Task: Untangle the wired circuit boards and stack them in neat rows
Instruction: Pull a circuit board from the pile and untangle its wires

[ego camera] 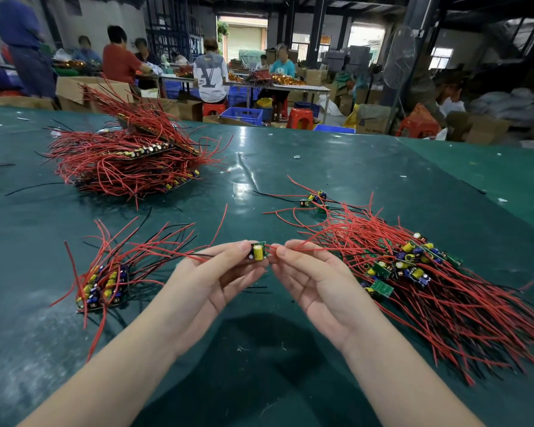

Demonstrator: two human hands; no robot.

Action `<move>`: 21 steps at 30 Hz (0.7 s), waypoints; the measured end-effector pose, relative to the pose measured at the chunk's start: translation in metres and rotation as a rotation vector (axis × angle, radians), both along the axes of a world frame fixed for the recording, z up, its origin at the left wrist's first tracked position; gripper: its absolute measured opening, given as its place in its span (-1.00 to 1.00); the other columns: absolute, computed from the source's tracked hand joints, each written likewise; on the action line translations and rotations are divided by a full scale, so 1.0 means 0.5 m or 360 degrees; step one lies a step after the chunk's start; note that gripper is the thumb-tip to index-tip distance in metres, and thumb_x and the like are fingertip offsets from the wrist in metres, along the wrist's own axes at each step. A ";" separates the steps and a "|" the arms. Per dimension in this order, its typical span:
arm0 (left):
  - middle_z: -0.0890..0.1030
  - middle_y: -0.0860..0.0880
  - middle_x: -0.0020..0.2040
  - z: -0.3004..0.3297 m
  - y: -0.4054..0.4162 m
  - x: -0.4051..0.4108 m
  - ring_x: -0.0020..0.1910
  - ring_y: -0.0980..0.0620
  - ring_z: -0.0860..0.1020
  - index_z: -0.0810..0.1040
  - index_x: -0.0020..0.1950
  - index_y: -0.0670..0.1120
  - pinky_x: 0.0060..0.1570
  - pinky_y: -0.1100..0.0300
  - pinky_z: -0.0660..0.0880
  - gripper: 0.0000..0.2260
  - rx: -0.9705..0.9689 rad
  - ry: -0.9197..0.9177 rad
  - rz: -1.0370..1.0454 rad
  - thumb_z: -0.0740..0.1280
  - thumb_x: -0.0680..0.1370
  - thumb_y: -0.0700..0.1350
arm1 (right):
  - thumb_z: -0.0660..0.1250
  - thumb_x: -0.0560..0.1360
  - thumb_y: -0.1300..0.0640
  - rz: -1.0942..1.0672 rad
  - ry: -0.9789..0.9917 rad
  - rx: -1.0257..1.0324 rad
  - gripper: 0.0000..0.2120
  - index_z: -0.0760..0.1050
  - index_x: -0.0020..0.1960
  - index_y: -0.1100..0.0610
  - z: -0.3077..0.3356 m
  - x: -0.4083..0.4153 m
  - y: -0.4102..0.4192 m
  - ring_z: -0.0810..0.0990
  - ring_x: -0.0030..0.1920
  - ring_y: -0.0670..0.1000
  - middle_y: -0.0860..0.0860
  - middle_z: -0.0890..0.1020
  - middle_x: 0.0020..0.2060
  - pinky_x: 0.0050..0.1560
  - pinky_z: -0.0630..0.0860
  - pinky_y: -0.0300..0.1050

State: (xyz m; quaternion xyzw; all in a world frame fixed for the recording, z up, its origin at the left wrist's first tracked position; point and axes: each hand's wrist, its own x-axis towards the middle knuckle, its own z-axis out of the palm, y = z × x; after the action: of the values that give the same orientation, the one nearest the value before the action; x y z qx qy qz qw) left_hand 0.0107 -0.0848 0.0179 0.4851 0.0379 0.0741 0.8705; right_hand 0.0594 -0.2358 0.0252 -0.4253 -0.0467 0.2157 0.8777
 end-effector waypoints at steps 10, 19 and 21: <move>0.68 -0.22 -0.12 -0.005 -0.013 -0.002 -0.14 -0.03 0.67 0.65 -0.07 -0.28 -0.14 0.22 0.60 -0.76 0.0190 -0.0105 0.0264 0.41 0.34 -0.16 | 0.44 0.28 0.30 -0.0078 0.0040 -0.0022 -0.90 0.70 -0.22 0.24 -0.002 0.010 -0.003 0.70 -0.26 0.02 0.18 0.69 -0.24 -0.26 0.60 -0.27; 0.70 -0.16 -0.13 -0.012 -0.014 0.003 -0.14 0.01 0.68 0.72 -0.17 -0.17 -0.18 0.28 0.59 -0.85 0.0010 0.0045 0.0127 0.38 0.37 -0.16 | 0.45 0.23 0.30 -0.0173 0.0072 0.0063 -0.89 0.69 -0.25 0.23 -0.001 0.007 -0.001 0.71 -0.23 0.05 0.19 0.70 -0.21 -0.27 0.61 -0.26; 0.70 -0.16 -0.14 -0.012 -0.015 0.004 -0.15 0.02 0.69 0.73 -0.20 -0.16 -0.20 0.29 0.59 -0.86 -0.0022 0.0073 0.0130 0.39 0.36 -0.15 | 0.44 0.23 0.30 -0.0125 0.0126 0.0101 -0.91 0.70 -0.29 0.21 0.002 0.007 0.000 0.71 -0.23 0.05 0.18 0.70 -0.22 -0.28 0.60 -0.26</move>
State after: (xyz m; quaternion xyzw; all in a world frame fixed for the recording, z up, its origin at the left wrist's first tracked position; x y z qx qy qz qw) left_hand 0.0126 -0.0923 0.0121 0.4788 0.0782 0.0982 0.8689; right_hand 0.0628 -0.2360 0.0263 -0.3899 -0.0020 0.1960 0.8997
